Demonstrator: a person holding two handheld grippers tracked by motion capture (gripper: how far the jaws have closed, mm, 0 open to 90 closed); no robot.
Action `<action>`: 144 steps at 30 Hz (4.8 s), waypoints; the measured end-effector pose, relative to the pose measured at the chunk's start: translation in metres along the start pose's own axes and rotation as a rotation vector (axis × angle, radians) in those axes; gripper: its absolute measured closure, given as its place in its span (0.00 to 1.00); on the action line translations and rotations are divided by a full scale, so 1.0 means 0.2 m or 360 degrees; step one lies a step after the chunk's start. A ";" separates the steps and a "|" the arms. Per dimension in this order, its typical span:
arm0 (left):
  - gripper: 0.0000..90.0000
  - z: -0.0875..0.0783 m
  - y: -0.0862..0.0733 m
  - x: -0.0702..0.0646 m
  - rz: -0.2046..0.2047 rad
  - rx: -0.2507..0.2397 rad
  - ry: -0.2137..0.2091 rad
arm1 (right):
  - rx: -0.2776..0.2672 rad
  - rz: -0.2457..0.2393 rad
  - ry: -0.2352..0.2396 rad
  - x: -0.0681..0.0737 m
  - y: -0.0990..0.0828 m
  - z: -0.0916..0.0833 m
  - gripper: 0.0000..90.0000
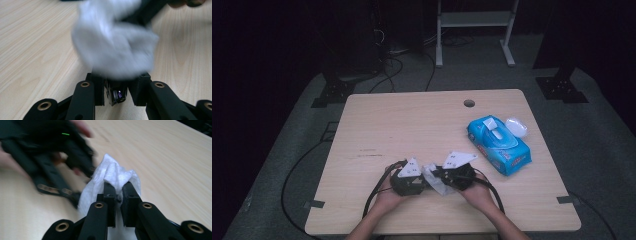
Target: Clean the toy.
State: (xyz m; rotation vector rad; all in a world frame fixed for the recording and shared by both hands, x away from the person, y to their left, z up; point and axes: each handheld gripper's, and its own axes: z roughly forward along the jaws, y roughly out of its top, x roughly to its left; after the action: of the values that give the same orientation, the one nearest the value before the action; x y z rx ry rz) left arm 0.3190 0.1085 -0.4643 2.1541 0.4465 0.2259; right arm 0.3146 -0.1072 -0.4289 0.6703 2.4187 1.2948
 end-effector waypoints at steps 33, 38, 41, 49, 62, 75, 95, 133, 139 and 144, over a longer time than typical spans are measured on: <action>0.76 -0.01 -0.01 0.03 -0.0070 -0.0023 -0.0032 | 0.0094 0.0152 -0.0369 -0.29 -0.13 -0.15 0.92; 0.76 -0.01 -0.01 0.03 -0.0051 -0.0023 -0.0032 | 0.0000 0.0202 -0.0244 -0.26 -0.11 -0.15 0.92; 0.76 -0.01 -0.01 0.03 -0.0048 -0.0021 -0.0028 | -0.0001 0.0104 -0.0187 -0.20 -0.07 -0.12 0.92; 0.77 -0.01 -0.02 0.03 -0.0054 -0.0022 -0.0025 | 0.0084 0.0087 -0.0368 -0.26 -0.12 -0.15 0.93; 0.77 0.00 -0.01 0.02 -0.0026 -0.0021 -0.0002 | -0.0002 -0.0032 -0.0089 -0.01 0.00 0.00 0.93; 0.78 -0.01 0.00 0.03 -0.0019 -0.0036 -0.0009 | 0.0050 -0.0104 -0.0254 -0.01 -0.02 -0.01 0.92; 0.79 -0.02 0.00 0.04 -0.0013 -0.0017 0.0001 | 0.0028 0.0017 -0.0201 -0.05 -0.02 -0.02 0.92; 0.79 -0.04 -0.01 0.07 -0.0039 -0.0007 0.0007 | 0.0044 0.0206 -0.0285 -0.26 -0.11 -0.15 0.92; 0.79 -0.04 -0.01 0.08 -0.0043 -0.0017 0.0007 | 0.0036 0.0286 -0.0300 -0.31 -0.16 -0.17 0.92; 0.79 -0.04 -0.01 0.08 -0.0044 -0.0020 0.0006 | 0.0000 0.0181 -0.0214 -0.23 -0.10 -0.13 0.92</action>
State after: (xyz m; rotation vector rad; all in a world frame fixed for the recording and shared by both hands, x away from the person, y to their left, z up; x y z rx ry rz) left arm 0.3299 0.1220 -0.4618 2.1342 0.4756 0.2171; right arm 0.3353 -0.1606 -0.4290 0.8776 2.3024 1.2493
